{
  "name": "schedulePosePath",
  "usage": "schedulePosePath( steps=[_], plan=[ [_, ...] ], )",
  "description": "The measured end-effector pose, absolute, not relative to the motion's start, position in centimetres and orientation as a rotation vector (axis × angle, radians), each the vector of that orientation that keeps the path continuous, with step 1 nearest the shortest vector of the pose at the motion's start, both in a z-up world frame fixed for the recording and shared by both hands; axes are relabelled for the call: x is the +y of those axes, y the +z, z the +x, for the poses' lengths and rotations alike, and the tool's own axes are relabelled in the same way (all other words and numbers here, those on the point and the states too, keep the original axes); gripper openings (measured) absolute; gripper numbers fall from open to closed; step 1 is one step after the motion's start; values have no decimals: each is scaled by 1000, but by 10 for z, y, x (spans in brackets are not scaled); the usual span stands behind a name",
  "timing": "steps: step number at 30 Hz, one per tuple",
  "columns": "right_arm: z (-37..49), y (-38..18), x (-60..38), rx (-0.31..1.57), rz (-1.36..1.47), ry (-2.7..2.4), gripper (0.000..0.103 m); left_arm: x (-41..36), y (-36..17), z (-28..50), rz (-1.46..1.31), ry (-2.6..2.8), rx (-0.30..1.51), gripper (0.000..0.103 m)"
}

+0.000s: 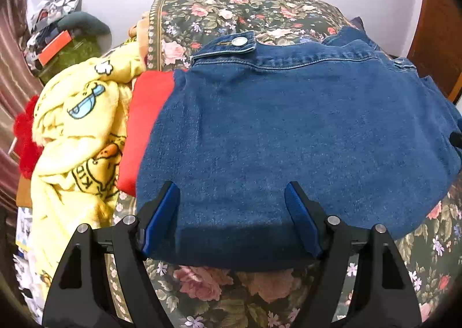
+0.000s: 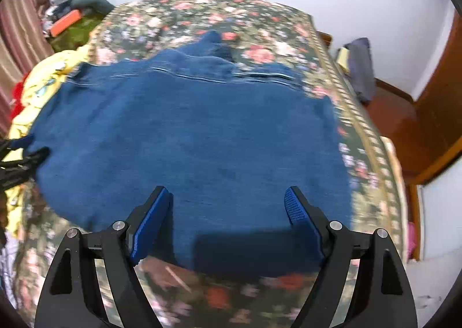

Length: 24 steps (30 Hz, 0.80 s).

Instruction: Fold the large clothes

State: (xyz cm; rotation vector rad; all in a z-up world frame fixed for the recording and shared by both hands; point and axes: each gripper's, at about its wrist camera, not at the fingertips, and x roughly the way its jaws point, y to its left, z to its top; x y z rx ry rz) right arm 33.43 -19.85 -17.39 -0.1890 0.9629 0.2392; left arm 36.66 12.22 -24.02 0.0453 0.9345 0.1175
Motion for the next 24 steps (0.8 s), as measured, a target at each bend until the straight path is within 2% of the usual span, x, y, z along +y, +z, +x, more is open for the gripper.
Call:
schedulePosePath(
  steps=[14,19,24],
  plan=[
    [319,-160,-195,928,-191,281,80,145,-212,331,-97,158,839,76],
    [317,-148,-170,887,-152,360,80,176,-219,317,-305,105,890,76],
    [323,-169,-144,938,-183,402,80,186,-248,313,-527,42,955,76]
  ],
)
